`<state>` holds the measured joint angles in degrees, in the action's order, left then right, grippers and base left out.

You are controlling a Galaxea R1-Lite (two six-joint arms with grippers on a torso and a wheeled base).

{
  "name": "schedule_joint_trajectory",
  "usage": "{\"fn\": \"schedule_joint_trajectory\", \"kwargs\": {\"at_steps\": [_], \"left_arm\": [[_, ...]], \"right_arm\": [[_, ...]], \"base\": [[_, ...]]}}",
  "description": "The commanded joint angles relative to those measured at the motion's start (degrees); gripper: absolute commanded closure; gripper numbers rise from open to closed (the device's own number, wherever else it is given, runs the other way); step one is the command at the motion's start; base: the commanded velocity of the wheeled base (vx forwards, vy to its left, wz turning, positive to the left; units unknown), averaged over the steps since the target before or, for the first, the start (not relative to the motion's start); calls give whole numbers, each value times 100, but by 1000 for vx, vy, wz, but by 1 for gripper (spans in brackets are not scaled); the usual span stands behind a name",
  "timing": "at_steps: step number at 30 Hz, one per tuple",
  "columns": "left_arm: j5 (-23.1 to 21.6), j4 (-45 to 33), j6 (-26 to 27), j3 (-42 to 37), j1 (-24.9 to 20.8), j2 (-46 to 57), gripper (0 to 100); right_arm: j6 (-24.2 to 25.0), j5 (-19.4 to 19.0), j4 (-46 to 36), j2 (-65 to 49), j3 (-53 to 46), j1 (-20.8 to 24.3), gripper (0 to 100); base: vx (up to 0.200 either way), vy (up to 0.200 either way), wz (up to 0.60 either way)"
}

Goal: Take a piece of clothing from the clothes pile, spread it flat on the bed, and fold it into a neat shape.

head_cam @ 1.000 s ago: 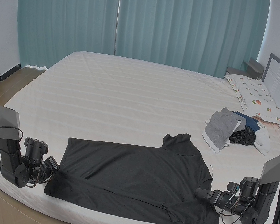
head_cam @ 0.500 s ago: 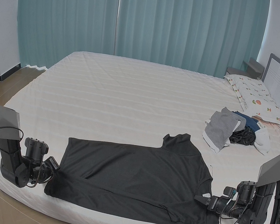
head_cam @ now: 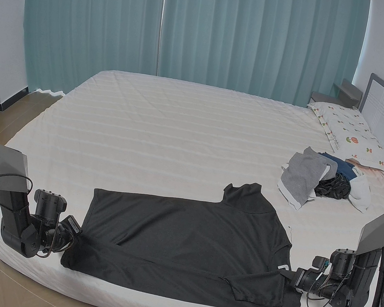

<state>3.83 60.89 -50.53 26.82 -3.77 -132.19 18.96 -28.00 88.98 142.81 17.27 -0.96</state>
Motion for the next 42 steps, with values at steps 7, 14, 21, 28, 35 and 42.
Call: {"fn": "schedule_joint_trajectory", "kwargs": {"at_steps": [7,14,21,28,35,42], "left_arm": [[13,10,8,-10,-19,-34,100],[4,10,-1,-10,-19,-34,100],[4,46,-18,-19,-1,-17,100],[13,46,-53,-19,8,-8,100],[48,46,-53,-1,43,-34,100],[39,46,-27,-36,16,-34,0]], "right_arm": [[477,23,76,-254,189,-44,100],[600,76,67,-254,276,-62,100],[609,84,67,-245,303,-62,100],[592,93,67,-166,338,-62,100],[600,102,67,-157,347,-62,100],[583,102,58,-122,338,-44,0]], "base": [[0,0,0],[0,0,0],[0,0,0],[0,0,0],[0,0,0],[0,0,0]]}}
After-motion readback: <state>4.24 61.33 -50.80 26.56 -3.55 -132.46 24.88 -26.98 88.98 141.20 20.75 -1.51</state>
